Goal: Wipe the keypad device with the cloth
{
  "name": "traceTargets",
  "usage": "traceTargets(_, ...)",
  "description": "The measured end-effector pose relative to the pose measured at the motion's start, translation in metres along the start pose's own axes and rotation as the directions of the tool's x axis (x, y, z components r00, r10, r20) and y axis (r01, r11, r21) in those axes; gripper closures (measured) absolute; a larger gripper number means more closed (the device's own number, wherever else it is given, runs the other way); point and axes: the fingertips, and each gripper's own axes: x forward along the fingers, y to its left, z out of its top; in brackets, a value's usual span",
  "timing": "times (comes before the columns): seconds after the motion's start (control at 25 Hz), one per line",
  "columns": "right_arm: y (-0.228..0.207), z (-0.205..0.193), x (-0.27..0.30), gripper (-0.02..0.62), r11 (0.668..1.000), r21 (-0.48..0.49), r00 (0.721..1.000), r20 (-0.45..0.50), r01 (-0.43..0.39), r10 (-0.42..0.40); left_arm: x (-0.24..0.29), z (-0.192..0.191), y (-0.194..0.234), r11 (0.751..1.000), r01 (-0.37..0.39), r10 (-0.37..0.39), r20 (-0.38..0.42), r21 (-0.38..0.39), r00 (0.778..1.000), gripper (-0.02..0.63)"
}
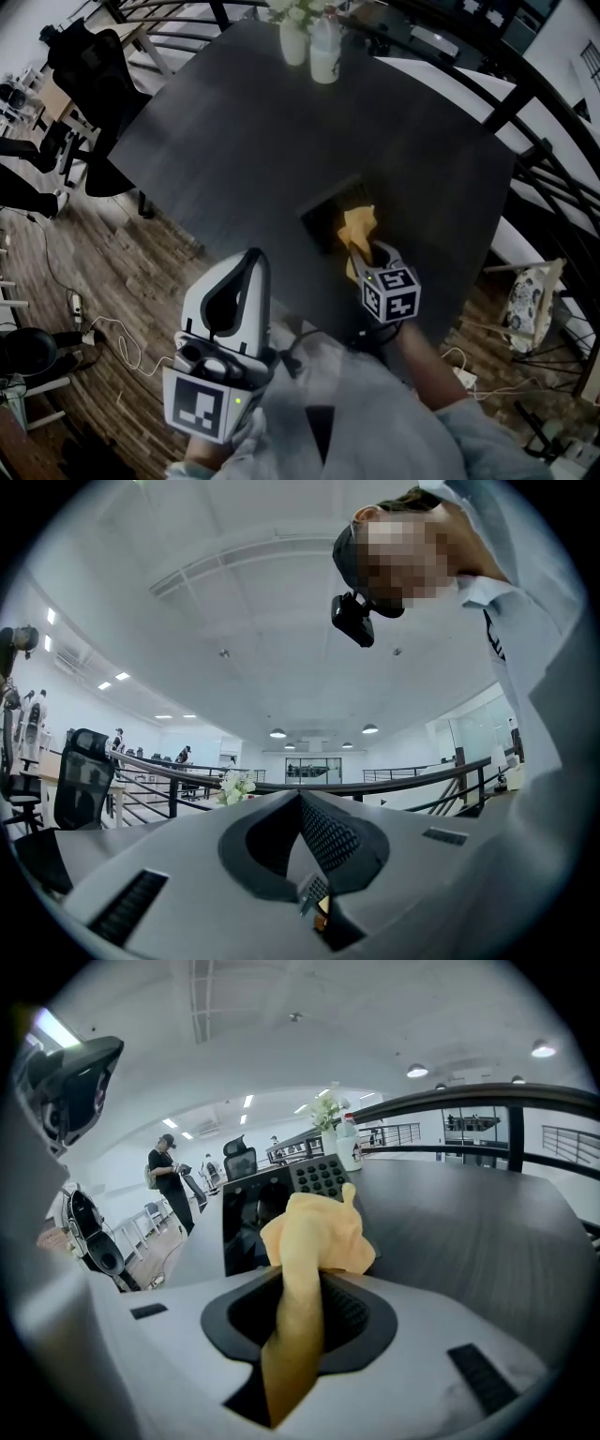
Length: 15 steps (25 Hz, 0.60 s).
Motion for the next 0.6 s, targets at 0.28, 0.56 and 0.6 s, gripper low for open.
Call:
traceTargets(0.28,0.037,-0.005,0.002,0.494,0.997,-0.024,0.998,-0.018,-0.068,0.068,0.000,-0.001,0.002,1.000,0.003,-0.003,0.003,-0.008,1.000,0.592)
traceTargets(0.56,0.064,-0.010,0.002,0.495,0.987,-0.076,0.989,-0.055,-0.144,0.141,-0.001,-0.001,0.004,1.000,-0.001,0.001,0.007,-0.012,1.000,0.592)
traceTargets(0.6,0.068,-0.009,0.001,0.495,0.983,-0.086,0.986,-0.060,-0.160,0.155,-0.002,-0.001,0.005,1.000,-0.003,0.003,0.007,-0.013,1.000,0.592)
